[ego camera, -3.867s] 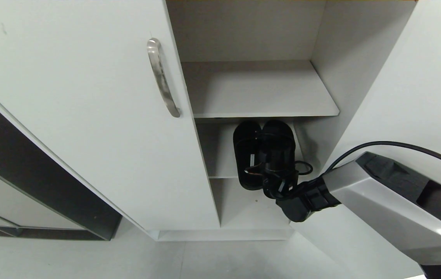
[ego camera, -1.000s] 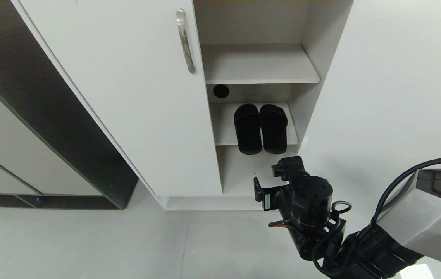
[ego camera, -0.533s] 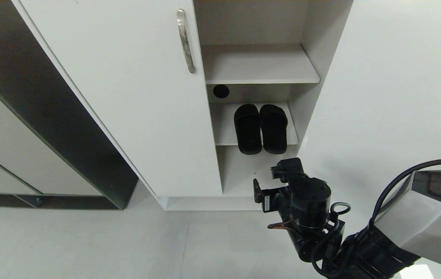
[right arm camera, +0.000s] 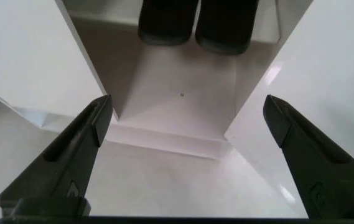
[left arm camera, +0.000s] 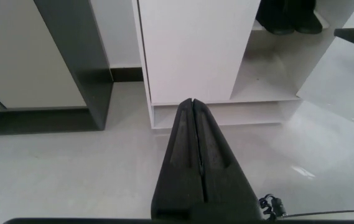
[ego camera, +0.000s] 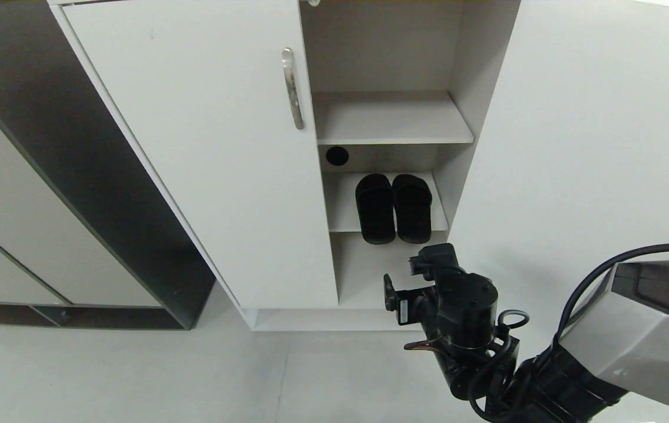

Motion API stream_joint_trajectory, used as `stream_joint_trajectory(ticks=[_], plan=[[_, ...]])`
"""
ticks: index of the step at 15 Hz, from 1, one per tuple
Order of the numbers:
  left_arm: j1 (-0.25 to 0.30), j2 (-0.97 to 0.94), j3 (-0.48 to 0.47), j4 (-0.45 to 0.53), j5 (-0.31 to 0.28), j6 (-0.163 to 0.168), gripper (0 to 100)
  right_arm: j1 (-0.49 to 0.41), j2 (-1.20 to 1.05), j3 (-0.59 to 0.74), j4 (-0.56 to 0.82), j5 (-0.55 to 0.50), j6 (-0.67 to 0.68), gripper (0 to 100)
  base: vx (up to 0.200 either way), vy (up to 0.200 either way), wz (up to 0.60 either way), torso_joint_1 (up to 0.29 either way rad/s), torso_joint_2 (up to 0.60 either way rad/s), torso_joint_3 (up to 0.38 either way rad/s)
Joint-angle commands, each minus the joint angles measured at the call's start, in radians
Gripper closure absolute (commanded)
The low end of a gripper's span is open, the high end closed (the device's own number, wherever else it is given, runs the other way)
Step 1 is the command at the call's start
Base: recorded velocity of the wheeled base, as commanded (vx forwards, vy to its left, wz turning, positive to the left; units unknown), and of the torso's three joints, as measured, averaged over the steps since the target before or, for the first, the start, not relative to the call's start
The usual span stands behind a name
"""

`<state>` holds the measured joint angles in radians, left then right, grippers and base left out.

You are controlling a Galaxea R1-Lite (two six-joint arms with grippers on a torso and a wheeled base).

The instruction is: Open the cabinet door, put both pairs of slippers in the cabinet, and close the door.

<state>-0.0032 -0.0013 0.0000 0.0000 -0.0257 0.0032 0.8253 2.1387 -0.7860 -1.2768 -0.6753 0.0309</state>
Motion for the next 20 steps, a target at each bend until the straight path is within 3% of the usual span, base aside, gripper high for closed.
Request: stream_joint_trajectory(ticks=[1, 7, 10, 14, 20], plan=[[0.000, 0.001, 0.000, 0.000, -0.002, 0.000, 100, 0.000, 0.003, 0.001, -0.006, 0.000, 0.000, 0, 0.000, 0.000, 0.00, 0.002, 0.00, 0.198], [0.000, 0.001, 0.000, 0.000, 0.000, -0.003, 100, 0.001, -0.003, 0.040, -0.015, 0.005, -0.003, 0, 0.000, 0.000, 0.00, 0.002, 0.00, 0.205], [0.000, 0.001, 0.000, 0.000, 0.000, -0.002, 100, 0.025, -0.049, 0.116, -0.047, 0.095, -0.006, 0, 0.000, 0.000, 0.00, 0.000, 0.00, 0.060], [0.000, 0.001, 0.000, 0.000, 0.000, -0.005, 100, 0.028, -0.059, 0.125, -0.047, 0.108, -0.009, 0, 0.000, 0.000, 0.00, 0.000, 0.00, 0.000], [0.000, 0.001, 0.000, 0.000, 0.000, -0.003, 100, 0.028, -0.057, 0.159, -0.052, 0.125, -0.012, 0, 0.000, 0.200, 0.00, 0.006, 0.00, 0.006]])
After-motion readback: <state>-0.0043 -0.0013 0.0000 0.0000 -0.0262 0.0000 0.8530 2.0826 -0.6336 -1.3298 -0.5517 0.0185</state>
